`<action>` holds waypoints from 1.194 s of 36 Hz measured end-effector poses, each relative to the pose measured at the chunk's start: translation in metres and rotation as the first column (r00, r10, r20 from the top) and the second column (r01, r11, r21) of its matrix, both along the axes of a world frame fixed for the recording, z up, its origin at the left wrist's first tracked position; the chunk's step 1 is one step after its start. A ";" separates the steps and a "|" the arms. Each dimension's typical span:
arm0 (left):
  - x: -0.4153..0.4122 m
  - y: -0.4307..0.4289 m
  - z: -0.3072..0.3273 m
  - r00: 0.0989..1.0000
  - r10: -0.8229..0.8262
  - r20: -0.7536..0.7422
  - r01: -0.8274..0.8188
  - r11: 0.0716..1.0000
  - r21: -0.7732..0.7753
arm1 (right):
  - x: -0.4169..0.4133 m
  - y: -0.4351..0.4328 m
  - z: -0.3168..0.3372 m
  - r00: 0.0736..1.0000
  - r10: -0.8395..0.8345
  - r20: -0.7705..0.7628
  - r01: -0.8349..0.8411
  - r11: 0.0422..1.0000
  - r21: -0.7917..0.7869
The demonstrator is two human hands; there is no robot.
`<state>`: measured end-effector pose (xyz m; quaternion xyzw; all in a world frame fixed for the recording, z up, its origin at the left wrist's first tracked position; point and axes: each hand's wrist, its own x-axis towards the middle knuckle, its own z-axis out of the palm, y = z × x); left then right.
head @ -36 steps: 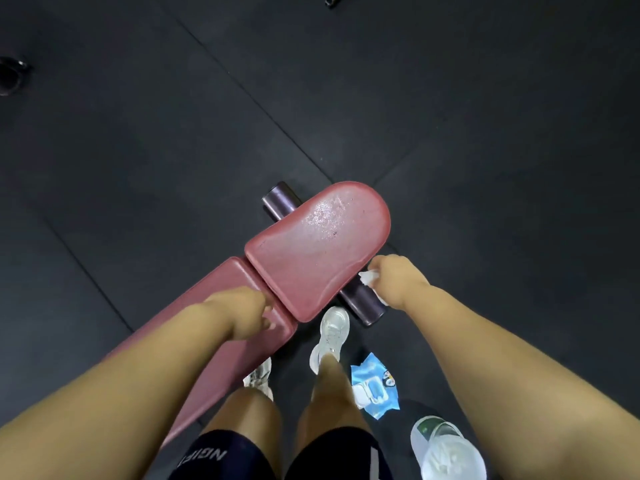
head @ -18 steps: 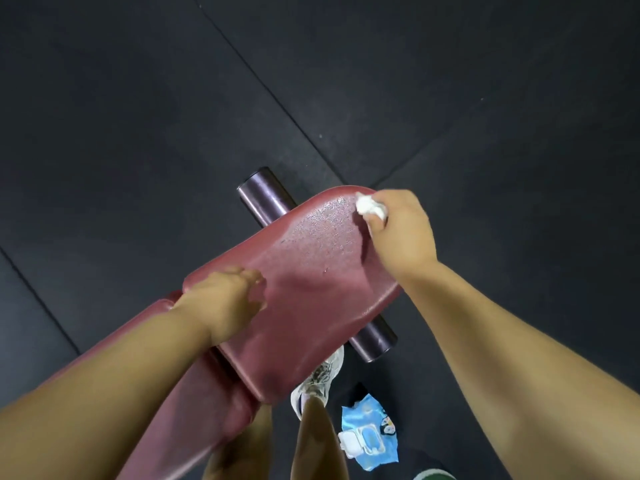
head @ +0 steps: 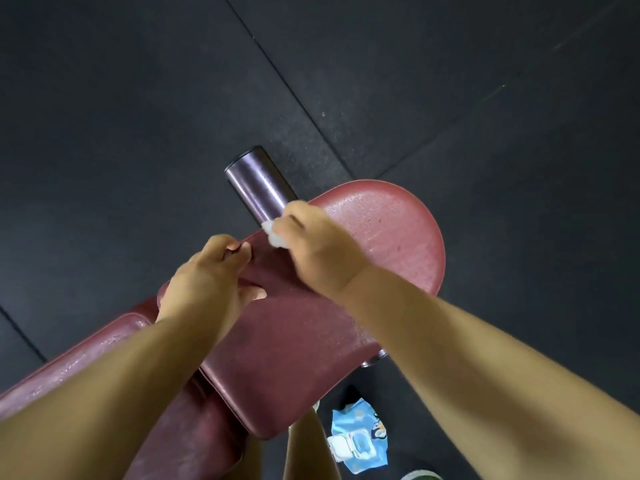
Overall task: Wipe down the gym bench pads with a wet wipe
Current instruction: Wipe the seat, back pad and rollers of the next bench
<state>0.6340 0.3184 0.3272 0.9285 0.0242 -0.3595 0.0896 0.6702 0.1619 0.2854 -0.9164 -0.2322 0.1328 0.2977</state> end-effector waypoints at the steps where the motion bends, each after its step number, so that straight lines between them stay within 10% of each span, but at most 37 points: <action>1: -0.001 0.001 0.000 1.000 -0.011 0.009 0.011 1.000 -0.008 | 0.007 -0.013 -0.001 1.000 -0.021 -0.014 0.021 1.000 -0.009; 7: -0.004 0.002 -0.003 0.998 -0.006 0.061 0.009 0.998 -0.060 | 0.032 -0.092 -0.001 0.757 -0.652 0.038 0.641 0.731 -0.235; 18: -0.012 0.004 -0.006 0.995 -0.026 0.099 0.034 0.996 -0.082 | -0.026 -0.062 0.004 0.995 0.014 -0.101 -0.029 0.988 -0.154; 25: -0.019 -0.015 0.000 0.994 -0.001 0.113 0.014 0.994 -0.110 | -0.011 -0.087 -0.006 0.718 -0.696 -0.009 0.678 0.703 -0.216; 29: -0.036 -0.026 0.004 0.988 -0.099 0.115 0.112 0.988 -0.109 | -0.059 -0.047 0.000 0.879 -0.409 -0.243 0.436 0.898 0.065; 34: -0.044 -0.016 -0.009 0.973 -0.209 0.094 0.215 0.974 -0.066 | -0.062 -0.083 0.002 0.987 -0.065 -0.145 0.032 0.975 -0.222; 39: -0.042 -0.027 -0.007 0.990 -0.129 0.052 0.133 0.988 -0.074 | -0.036 -0.119 0.010 0.760 -0.650 0.010 0.636 0.740 -0.221; 43: -0.040 -0.032 -0.004 0.995 -0.096 -0.018 0.095 0.993 -0.067 | -0.064 -0.087 0.004 0.795 -0.605 -0.043 0.582 0.781 -0.226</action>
